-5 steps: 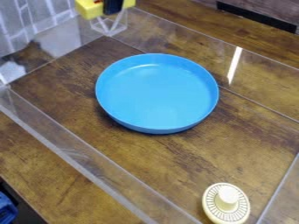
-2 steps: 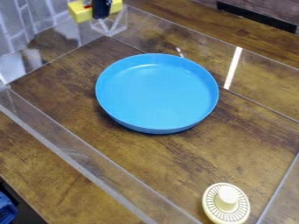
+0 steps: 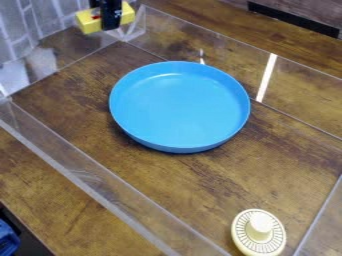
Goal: Remove the yellow brick from inside the blue tray and put it on the table
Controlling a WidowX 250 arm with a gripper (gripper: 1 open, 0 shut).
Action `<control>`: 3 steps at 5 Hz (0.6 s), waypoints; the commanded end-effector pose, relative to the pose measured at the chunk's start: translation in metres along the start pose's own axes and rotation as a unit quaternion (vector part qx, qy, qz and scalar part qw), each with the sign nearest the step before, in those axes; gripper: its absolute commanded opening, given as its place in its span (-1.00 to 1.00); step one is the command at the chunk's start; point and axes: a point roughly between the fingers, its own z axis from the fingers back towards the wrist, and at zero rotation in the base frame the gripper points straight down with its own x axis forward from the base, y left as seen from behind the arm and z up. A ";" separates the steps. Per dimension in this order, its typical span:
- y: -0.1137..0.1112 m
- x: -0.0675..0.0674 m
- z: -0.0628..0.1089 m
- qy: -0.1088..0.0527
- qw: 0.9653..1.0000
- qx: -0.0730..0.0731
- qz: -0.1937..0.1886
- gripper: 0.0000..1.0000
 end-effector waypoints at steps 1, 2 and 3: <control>0.020 -0.010 0.016 -0.021 0.999 0.029 -0.003 -1.00; 0.027 -0.015 0.010 -0.023 0.999 0.034 -0.017 -1.00; 0.029 -0.018 0.005 -0.025 0.999 0.039 -0.028 -1.00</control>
